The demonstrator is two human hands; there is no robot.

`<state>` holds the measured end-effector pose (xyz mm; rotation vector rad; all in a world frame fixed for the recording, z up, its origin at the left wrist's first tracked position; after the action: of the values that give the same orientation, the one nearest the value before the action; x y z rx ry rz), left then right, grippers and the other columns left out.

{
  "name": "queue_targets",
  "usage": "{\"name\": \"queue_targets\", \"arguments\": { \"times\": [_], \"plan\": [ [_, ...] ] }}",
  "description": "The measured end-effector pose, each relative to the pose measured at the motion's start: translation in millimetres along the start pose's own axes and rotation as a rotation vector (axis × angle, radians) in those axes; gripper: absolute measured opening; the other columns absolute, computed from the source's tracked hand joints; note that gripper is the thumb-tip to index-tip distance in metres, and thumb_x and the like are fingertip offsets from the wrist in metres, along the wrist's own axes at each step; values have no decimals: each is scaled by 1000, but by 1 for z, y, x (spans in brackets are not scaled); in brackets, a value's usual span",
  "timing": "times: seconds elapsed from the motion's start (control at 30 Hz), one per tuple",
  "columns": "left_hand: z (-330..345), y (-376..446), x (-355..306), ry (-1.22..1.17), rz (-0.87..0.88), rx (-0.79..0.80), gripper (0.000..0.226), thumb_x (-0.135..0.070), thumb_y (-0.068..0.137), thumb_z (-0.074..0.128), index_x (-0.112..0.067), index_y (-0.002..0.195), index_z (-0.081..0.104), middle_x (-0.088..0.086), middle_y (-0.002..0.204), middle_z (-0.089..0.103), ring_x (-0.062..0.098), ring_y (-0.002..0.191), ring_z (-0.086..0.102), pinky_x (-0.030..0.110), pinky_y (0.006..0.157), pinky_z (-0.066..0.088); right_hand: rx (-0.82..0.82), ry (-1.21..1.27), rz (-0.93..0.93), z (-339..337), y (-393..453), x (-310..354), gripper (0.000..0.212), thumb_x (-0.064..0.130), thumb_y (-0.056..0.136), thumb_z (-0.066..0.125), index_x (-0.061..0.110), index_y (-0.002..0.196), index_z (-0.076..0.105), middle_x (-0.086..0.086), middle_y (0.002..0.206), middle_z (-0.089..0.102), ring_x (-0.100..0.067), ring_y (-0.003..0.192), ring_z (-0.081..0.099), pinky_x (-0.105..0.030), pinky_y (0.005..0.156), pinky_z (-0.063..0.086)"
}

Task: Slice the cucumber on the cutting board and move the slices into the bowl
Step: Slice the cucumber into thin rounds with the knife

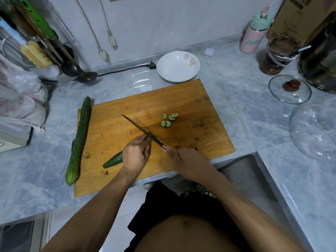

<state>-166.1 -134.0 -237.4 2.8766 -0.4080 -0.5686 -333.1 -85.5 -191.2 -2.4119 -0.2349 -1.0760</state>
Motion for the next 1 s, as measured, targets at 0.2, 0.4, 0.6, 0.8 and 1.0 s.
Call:
{"name": "queue_targets", "arguments": {
  "times": [0.2,0.4,0.6,0.8,1.0],
  "plan": [
    [4,1,3,-1,5,18,23,-12,86,60,-14,103,75,5,113,72,26,100,67,32,78,54,28,15,27,1,4,-1,65,55,103,21,10,67,50,-10,63,52,-27,62,54,-37,59,43],
    [5,0,2,-3,18,3,28,-14,87,55,-13,108,74,4,118,70,24,104,66,35,82,57,60,39,37,-4,6,1,63,53,104,23,13,58,40,-4,55,43,-15,51,43,-28,50,32],
    [3,0,-1,3,42,-29,29,-12,86,53,-12,105,75,6,112,72,25,102,67,34,81,57,76,12,76,1,15,0,67,56,103,22,7,66,50,-13,68,55,-28,68,58,-37,64,42],
    [2,0,-3,7,52,-45,27,-10,86,54,-12,103,75,6,111,72,25,101,67,31,79,54,83,-6,111,19,39,-6,74,57,102,17,3,84,64,-17,86,66,-28,83,62,-33,74,43],
    [0,1,-1,-38,15,-80,29,-3,83,71,-13,110,75,6,117,70,22,104,68,33,85,55,32,11,114,3,40,-13,72,55,103,16,6,74,60,-14,79,63,-25,78,58,-31,68,37]
  ]
}}
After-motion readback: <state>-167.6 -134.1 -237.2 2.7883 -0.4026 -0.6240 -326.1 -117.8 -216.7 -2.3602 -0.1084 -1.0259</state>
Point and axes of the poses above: each hand's wrist, its own y-axis towards the middle knuckle, its own z-axis out of the palm, x = y × z, the point moved 8 cm from there along y, towards the middle knuckle
